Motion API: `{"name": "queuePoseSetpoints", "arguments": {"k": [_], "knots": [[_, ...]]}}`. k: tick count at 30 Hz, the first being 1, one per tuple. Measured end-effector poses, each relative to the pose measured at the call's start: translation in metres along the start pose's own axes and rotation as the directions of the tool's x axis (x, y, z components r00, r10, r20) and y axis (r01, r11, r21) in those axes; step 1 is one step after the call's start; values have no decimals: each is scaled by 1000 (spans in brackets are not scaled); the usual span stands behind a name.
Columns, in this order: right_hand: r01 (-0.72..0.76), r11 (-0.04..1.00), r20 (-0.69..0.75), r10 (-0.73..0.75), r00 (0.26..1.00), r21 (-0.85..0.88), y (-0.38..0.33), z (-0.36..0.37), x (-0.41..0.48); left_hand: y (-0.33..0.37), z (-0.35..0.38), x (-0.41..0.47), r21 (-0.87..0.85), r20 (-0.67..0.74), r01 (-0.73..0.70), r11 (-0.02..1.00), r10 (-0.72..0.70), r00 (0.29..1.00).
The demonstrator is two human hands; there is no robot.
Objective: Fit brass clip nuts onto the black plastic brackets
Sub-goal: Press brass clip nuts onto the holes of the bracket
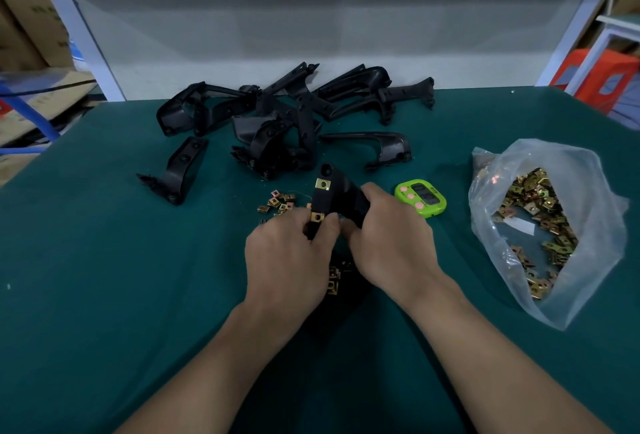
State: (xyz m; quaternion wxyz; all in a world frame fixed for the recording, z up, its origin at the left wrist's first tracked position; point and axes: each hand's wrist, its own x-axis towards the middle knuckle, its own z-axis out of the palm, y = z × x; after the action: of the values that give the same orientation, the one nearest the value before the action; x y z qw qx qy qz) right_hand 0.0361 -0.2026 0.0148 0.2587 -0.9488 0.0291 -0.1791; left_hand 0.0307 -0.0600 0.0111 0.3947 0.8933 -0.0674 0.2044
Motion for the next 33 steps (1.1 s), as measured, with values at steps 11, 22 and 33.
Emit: {"name": "queuePoseSetpoints", "arguments": {"k": [11, 22, 33], "knots": [[-41, 938, 154, -13, 988, 344, -13, -46, -33, 9, -17, 11, -458, -57, 126, 880, -170, 984], [-419, 401, 318, 297, 901, 814, 9, -177, -114, 132, -6, -16, -635, 278, 196, 748, -16, 960], [-263, 187, 13, 794, 608, 947, 135, -291, -316, 309, 86, -165, -505, 862, 625, 595, 308, 404]]}}
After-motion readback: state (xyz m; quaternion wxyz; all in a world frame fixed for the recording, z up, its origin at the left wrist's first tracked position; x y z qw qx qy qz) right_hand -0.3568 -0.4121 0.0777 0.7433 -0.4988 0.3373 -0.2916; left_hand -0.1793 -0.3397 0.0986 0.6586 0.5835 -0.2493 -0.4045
